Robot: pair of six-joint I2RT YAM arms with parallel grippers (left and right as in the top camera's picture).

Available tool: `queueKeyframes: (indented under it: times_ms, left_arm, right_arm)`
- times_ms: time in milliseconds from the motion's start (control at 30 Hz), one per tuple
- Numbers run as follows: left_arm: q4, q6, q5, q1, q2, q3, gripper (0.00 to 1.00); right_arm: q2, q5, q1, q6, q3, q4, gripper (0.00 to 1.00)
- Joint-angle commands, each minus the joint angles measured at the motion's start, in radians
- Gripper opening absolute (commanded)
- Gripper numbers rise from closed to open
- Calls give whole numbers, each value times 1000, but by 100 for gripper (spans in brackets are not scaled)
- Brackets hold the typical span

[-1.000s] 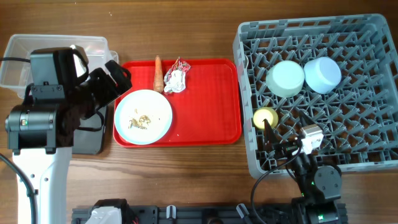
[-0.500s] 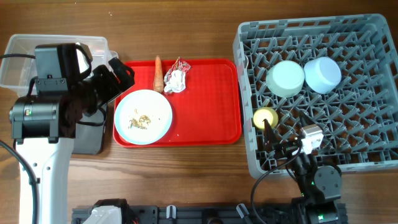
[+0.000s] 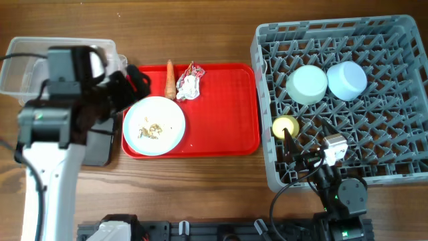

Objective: Sort waste into correct bins and load items into the dishwasher rack
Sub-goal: 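Grasp the crumpled foil wrapper on the tray with the left gripper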

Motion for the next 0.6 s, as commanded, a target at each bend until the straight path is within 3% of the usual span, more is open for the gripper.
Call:
queueKeyframes:
  times_ms: [0,167,467,533,567]
  left_arm:
    - [6,44,-171,-147,168,-11,92]
    - [127,42,-184,-238,433,-11,76]
    - [467,68,-193,-305,762,-11,60]
    - [498,67,-211,-305,794,-11,44]
    - [499,64,-211,-305,795,-11,25]
  right_arm:
    - [-7,-17,-8,15,-1,7,100]
    - [-7,-17,-8,15,-1,7,99]
    - [-7,-17,-8,15,-1,7,100]
    - [-7,-17,-8,15,-1,7,100]
    - [-7,-17,-8,15,-1,7,100]
